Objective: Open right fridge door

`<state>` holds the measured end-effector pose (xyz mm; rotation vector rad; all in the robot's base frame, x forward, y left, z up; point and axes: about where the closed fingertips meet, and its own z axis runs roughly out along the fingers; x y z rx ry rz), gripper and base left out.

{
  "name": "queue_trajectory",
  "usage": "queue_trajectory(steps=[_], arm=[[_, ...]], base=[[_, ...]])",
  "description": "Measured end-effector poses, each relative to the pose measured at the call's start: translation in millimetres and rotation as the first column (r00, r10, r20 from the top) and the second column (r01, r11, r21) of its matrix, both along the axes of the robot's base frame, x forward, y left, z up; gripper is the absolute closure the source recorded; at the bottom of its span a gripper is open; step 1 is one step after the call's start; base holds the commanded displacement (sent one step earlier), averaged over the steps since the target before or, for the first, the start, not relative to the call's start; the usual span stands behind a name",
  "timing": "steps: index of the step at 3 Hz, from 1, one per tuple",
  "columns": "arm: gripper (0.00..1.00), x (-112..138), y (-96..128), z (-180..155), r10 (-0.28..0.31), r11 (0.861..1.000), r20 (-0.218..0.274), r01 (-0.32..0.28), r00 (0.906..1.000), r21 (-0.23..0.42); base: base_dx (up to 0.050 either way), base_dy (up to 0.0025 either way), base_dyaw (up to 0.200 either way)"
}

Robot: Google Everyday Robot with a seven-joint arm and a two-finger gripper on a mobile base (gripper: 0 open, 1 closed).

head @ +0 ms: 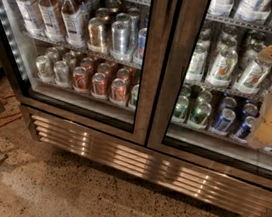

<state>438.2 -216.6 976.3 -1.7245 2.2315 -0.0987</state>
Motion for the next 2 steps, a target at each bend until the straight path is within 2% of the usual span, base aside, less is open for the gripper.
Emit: queue_trajectory(steps=[1, 2], arm=[[0.0, 0.0, 0.0, 0.0, 0.0, 1.0, 0.0, 0.0, 1.0, 0.0], [0.0, 0.0, 0.0, 0.0, 0.0, 1.0, 0.0, 0.0, 1.0, 0.0]], base=[[0.05, 0.0, 0.0], [0.0, 0.0, 0.0]])
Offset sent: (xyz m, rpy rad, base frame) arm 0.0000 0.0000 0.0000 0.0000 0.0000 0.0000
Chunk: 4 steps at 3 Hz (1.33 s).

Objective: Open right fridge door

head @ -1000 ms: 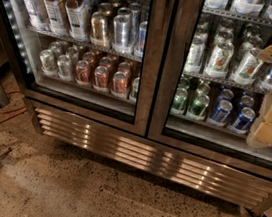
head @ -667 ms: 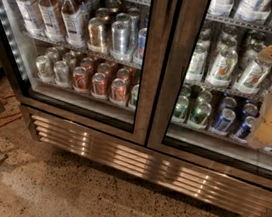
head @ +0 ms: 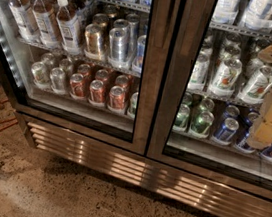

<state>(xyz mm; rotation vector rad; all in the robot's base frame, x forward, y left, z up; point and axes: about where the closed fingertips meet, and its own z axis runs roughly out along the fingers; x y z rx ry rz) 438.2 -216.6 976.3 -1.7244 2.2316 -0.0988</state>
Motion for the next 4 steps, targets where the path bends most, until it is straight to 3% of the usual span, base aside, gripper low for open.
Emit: queue_trajectory(steps=[1, 2, 3, 4], arm=[[0.0, 7, 1, 4, -0.021, 1.0, -0.007, 0.02, 0.9998, -0.018], [0.0, -6, 10, 0, 0.003, 1.0, -0.008, -0.003, 1.0, -0.014], [0.0, -61, 13, -24, 0.015, 1.0, 0.009, -0.015, 0.9999, -0.003], [0.0, -61, 13, -24, 0.015, 1.0, 0.008, -0.015, 0.9999, -0.003]], base=[[0.0, 0.0, 0.0], [0.0, 0.0, 0.0], [0.0, 0.0, 0.0], [0.0, 0.0, 0.0]])
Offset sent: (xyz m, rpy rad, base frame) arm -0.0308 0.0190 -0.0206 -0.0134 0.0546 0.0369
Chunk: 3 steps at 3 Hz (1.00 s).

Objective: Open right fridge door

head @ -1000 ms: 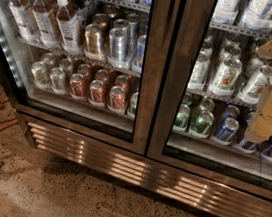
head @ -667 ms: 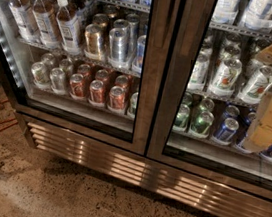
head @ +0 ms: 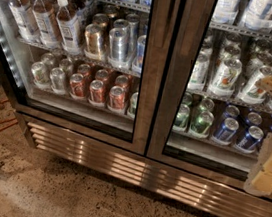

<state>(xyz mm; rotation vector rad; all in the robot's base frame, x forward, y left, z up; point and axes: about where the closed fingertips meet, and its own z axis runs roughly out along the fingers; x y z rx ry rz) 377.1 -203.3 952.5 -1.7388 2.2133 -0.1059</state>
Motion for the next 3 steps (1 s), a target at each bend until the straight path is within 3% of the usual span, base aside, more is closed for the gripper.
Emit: queue_trajectory(steps=[1, 2, 3], arm=[[0.0, 4, 8, 1, 0.017, 1.0, -0.009, -0.017, 0.9998, 0.0], [0.0, 4, 45, -1, 0.103, 0.995, -0.016, -0.102, 0.9946, 0.015], [0.0, -2, 94, -2, 0.234, 0.968, -0.017, -0.232, 0.9721, 0.092]], base=[[0.0, 0.0, 0.0], [0.0, 0.0, 0.0], [0.0, 0.0, 0.0]])
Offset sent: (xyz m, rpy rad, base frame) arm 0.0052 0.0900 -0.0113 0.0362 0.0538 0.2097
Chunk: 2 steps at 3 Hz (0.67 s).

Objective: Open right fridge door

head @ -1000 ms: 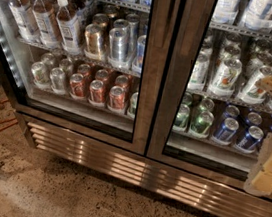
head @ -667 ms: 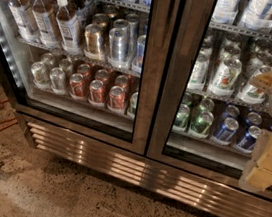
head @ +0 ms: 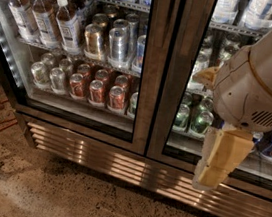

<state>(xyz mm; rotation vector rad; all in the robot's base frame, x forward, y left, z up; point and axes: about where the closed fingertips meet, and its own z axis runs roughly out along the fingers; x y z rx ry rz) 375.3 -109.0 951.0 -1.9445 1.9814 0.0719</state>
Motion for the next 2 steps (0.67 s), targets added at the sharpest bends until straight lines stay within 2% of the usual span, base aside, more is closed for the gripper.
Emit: queue_trajectory(steps=[1, 2], arm=[[0.0, 0.0, 0.0, 0.0, 0.0, 1.0, 0.0, 0.0, 1.0, 0.0], [0.0, 1.0, 1.4, -2.9, 0.038, 0.995, -0.018, -0.037, 0.9991, 0.094]], base=[[0.0, 0.0, 0.0], [0.0, 0.0, 0.0]])
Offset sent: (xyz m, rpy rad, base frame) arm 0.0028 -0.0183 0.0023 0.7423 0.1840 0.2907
